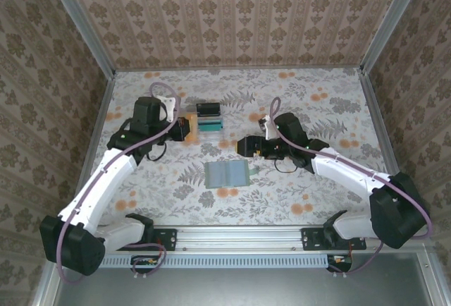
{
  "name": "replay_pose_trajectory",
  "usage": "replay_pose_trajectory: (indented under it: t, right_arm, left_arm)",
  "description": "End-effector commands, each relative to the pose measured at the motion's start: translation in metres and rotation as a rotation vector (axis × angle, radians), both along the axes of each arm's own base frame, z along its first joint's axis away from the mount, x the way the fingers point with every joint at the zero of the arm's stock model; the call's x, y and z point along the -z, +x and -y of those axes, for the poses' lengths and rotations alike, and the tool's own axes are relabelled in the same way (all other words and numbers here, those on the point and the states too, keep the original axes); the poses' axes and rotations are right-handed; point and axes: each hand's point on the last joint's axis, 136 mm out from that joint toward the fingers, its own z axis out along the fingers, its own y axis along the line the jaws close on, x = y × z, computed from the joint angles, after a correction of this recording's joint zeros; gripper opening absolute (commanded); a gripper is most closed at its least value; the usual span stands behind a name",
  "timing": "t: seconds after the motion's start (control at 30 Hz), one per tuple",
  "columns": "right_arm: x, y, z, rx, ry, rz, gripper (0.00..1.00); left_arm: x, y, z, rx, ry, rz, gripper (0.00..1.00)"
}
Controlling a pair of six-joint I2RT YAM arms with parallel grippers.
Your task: Take the credit cards out of the card holder
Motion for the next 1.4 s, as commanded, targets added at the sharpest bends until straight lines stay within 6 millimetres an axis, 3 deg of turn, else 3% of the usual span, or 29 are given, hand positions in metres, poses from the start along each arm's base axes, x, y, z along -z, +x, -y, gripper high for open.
replay_pose_trajectory:
  t: [0.0,0.2,0.57,0.93,1.37]
  right_arm:
    - [-0.01,0.004,0.007,0.0,-0.047,0.048,1.0]
    - [-0.016,0.012,0.012,0.007,-0.057,0.067,1.0]
    - [-0.026,0.024,0.02,0.016,-0.064,0.088,1.0]
    - [-0.022,0.032,0.026,0.041,-0.062,0.069,1.0]
    - [-0.018,0.042,0.026,0.045,-0.051,0.052,1.0]
  left_arm:
    - [0.009,0.011,-0.033,0.11,0.397,0.162,0.0]
    - [0.014,0.032,-0.037,0.321,0.697,0.317,0.0]
    - [0.048,0.054,-0.017,0.754,0.972,0.46,0.0]
    - [0.075,0.094,-0.018,0.885,1.195,0.561,0.0]
    - [0.1,0.111,-0.019,0.916,1.208,0.505,0.0]
